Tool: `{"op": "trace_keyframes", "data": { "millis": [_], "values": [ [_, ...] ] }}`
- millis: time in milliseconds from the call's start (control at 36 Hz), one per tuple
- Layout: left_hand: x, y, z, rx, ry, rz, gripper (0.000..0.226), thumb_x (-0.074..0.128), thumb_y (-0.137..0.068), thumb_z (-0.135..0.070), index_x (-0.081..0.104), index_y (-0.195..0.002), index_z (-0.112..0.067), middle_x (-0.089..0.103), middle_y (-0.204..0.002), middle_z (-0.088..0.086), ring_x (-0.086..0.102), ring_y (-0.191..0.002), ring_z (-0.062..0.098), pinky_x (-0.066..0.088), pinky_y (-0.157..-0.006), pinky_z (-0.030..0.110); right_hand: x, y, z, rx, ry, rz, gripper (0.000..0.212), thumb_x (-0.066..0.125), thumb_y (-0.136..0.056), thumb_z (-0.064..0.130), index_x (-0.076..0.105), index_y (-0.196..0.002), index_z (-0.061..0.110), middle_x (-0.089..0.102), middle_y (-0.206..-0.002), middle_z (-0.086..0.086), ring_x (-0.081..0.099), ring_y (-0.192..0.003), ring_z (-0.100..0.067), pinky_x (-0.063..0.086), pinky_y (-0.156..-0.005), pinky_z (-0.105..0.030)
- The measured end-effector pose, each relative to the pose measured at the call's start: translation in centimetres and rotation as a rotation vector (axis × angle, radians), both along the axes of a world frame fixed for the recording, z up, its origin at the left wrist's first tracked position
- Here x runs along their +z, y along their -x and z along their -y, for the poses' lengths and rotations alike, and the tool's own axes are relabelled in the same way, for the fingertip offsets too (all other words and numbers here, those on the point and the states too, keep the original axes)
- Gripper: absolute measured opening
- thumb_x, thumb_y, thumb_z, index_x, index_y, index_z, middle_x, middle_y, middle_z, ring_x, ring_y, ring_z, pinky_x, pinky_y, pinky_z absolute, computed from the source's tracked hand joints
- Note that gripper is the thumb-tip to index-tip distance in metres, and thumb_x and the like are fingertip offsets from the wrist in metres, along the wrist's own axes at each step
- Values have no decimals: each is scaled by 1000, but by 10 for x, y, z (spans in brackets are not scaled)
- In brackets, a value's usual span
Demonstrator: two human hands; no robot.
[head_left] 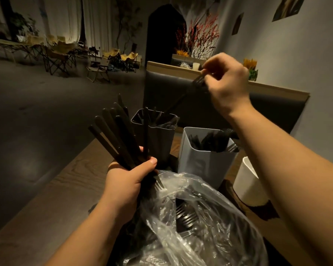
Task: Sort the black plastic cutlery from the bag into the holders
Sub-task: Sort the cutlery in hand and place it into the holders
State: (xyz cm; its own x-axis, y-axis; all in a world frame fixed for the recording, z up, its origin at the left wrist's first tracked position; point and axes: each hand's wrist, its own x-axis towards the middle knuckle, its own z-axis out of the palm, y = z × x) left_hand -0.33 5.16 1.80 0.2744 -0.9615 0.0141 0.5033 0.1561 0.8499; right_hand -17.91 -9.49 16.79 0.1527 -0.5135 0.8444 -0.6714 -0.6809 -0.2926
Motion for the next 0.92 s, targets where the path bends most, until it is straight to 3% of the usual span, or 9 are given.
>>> {"op": "trace_keyframes", "data": {
  "millis": [111,194,306,500,556,611,750,861,917],
  "values": [
    [0,4,-4,-91,7,35,22,75,-74,-6,71,-95,-12,71,-73,6,71,-68,20,56,-58,28,16,34,-14,11,16,139,11,69,-89,15,68,-100,14,68,-94,5,67,-91,-7,57,-82,-23],
    [-3,7,-4,-119,-9,67,39,76,-68,-12,68,-106,-7,69,-76,10,70,-70,23,56,-62,32,21,51,-26,42,-44,140,18,76,-87,17,68,-103,15,69,-99,3,68,-95,-7,55,-82,-17],
    [-6,12,-5,-154,-9,101,49,75,-68,-11,63,-115,-3,67,-73,9,70,-66,22,57,-57,29,16,64,-38,66,-48,130,19,78,-85,14,68,-101,17,70,-96,3,69,-92,-6,57,-82,-19],
    [-11,17,-6,-192,-9,106,49,76,-67,-11,62,-114,-5,69,-72,3,70,-67,19,57,-60,30,16,78,-38,24,119,179,13,76,-86,14,69,-98,14,68,-90,4,70,-86,-5,57,-78,-20],
    [-12,18,-6,-196,-3,106,47,76,-67,-11,62,-112,-6,69,-72,3,70,-68,19,57,-61,31,15,80,-37,-18,191,156,11,74,-88,15,70,-97,12,67,-91,7,68,-84,-2,56,-76,-17],
    [-12,20,-7,-198,0,109,44,77,-67,-11,63,-109,-7,69,-72,3,70,-69,21,57,-62,32,7,80,-35,-21,212,77,9,70,-89,15,70,-96,9,67,-91,4,67,-84,-6,58,-76,-22],
    [-13,18,-5,-197,-2,160,43,79,-65,-16,65,-105,-8,66,-74,4,67,-74,20,54,-67,33,-28,71,-34,-35,-38,-209,13,69,-90,16,70,-102,18,72,-97,0,68,-91,-18,59,-82,-43],
    [-15,16,-3,-199,7,171,27,76,-80,-5,65,-105,-8,63,-72,3,65,-70,17,53,-62,29,-54,56,-39,-140,-414,-421,36,65,-90,5,67,-119,27,67,-111,2,63,-106,-19,54,-92,-37],
    [-15,15,-2,-200,11,169,23,74,-83,-3,65,-104,-8,63,-71,3,65,-69,17,53,-61,29,-60,51,-41,-274,-458,-552,41,65,-91,11,64,-127,32,58,-122,-3,52,-117,-28,47,-95,-40]
  ]
}}
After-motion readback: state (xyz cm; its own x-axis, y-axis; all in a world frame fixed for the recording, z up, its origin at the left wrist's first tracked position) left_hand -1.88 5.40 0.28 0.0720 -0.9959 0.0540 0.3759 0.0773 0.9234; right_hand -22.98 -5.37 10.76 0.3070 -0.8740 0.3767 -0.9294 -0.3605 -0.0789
